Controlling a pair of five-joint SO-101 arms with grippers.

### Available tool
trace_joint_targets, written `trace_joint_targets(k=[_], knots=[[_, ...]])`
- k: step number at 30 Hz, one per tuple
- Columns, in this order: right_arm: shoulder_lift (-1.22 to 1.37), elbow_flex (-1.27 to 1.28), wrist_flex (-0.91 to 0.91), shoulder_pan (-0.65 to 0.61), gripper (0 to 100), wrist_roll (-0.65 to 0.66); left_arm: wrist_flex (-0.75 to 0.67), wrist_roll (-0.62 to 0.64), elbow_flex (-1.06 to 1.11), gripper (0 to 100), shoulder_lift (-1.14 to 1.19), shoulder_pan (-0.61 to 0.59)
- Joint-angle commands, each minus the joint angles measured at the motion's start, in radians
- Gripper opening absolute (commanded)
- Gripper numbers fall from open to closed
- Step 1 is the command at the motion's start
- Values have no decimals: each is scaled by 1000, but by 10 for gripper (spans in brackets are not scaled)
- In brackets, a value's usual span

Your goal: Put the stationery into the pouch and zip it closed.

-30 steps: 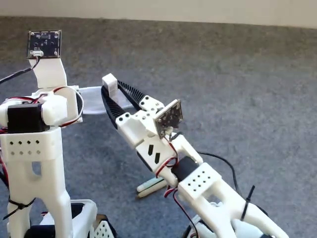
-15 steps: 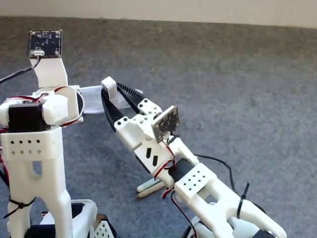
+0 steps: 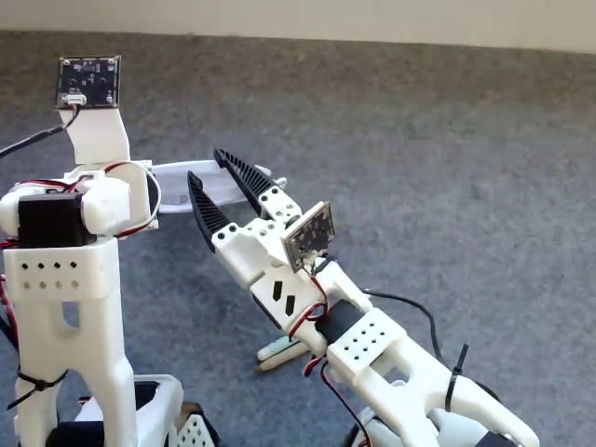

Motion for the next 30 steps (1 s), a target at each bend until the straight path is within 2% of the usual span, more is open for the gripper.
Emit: trace_joint_targets(k=[1,5,10,18,23,30], knots=[[10,2,-2,-8,149,5,-15,8,-22,5,21,10],[-68,30,51,-33,149,6,-15,8,-22,5,21,10],[-243,36,295,-41,149,0,-15,8,-22,5,21,10],[-437,36,519,-30,149,0,-14,8,-22,5,21,10],[-541,7,688,31,149,0,-9,8,-21,5,21,5],[-553,-177,990,168,148,0,-9,6,-21,5,21,4]])
